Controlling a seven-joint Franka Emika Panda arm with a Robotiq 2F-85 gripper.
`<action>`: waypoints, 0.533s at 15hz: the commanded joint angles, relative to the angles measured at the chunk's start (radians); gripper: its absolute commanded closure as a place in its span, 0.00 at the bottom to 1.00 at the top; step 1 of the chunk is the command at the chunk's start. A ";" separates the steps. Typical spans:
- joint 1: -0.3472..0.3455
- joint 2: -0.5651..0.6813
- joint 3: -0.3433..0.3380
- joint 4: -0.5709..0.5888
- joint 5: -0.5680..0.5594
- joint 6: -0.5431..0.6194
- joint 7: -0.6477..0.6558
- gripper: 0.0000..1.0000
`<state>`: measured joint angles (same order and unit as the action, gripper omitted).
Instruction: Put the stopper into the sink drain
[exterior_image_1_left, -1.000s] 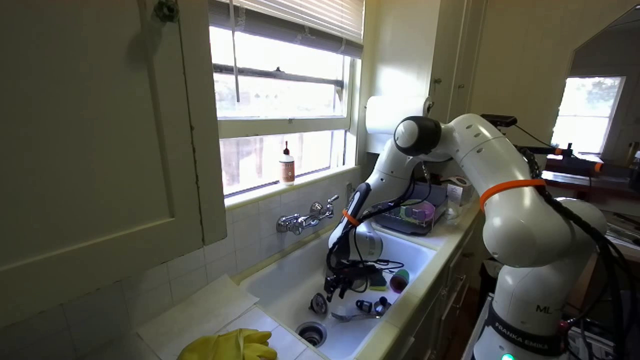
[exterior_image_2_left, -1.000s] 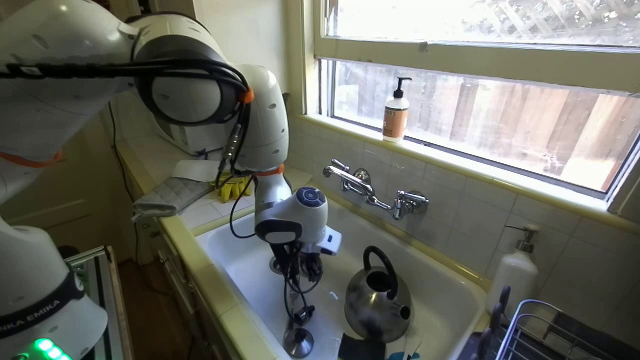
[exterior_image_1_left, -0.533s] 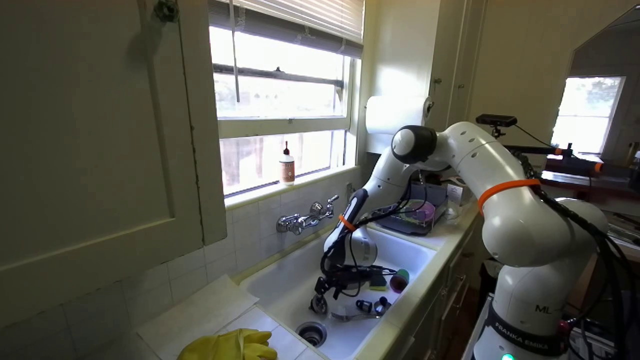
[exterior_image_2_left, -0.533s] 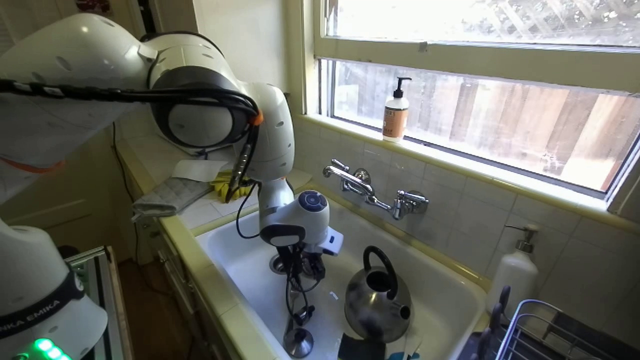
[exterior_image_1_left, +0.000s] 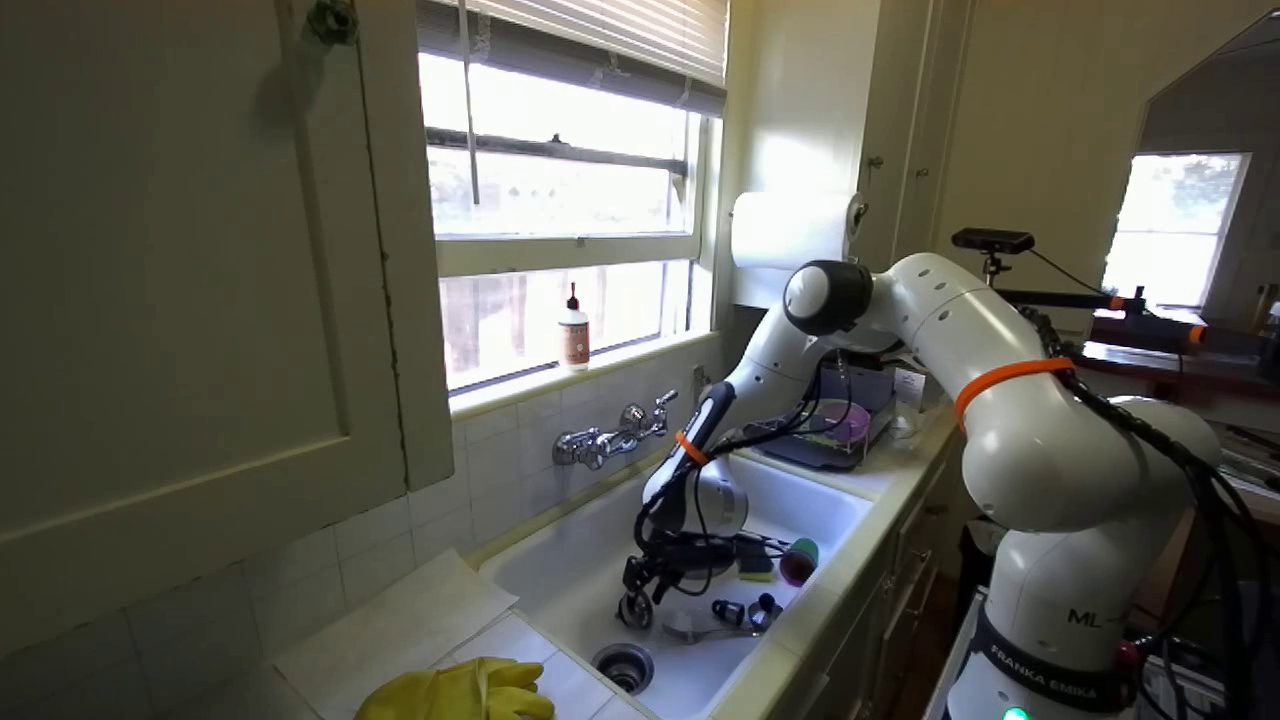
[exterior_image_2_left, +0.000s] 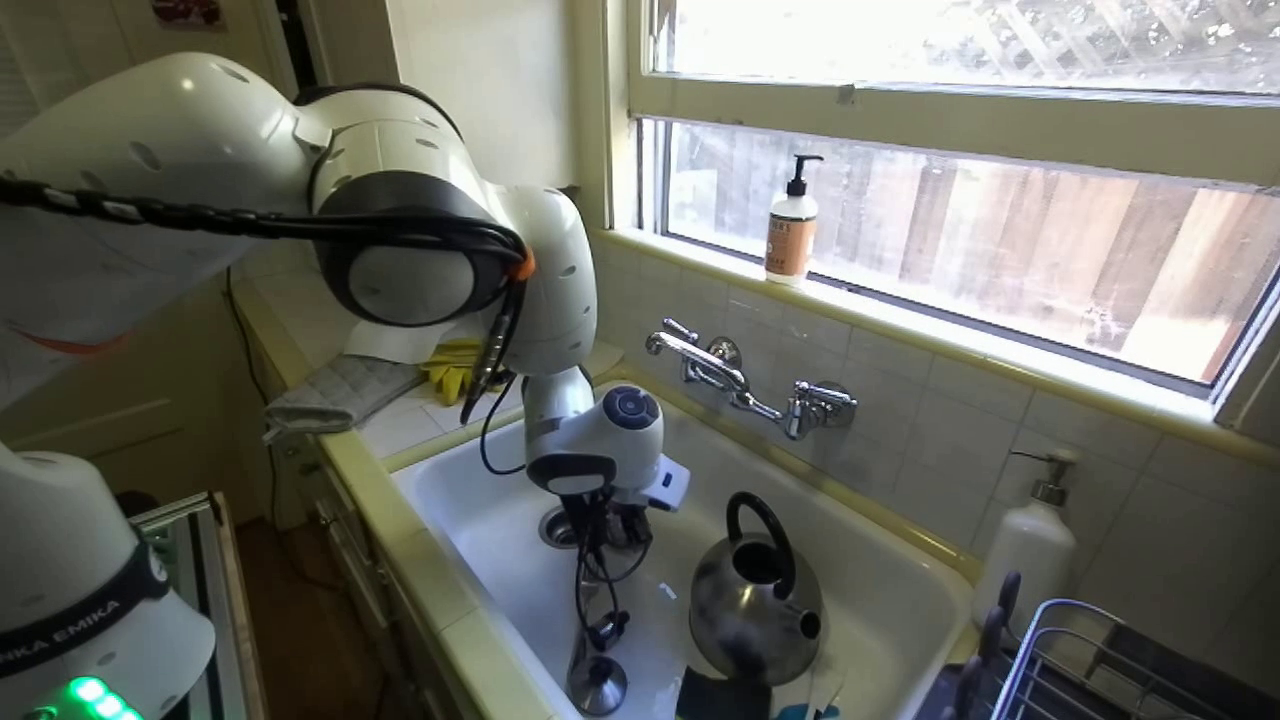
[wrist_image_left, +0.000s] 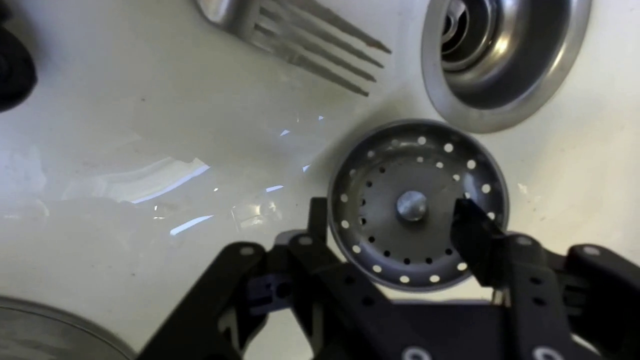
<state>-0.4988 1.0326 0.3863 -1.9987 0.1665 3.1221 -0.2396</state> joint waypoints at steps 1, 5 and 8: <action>-0.035 0.037 0.029 0.020 -0.038 0.013 0.023 0.36; -0.059 0.026 0.051 0.010 -0.034 -0.003 0.027 0.34; -0.064 0.021 0.056 0.009 -0.029 -0.019 0.037 0.41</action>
<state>-0.5363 1.0438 0.4234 -1.9914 0.1647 3.1216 -0.2369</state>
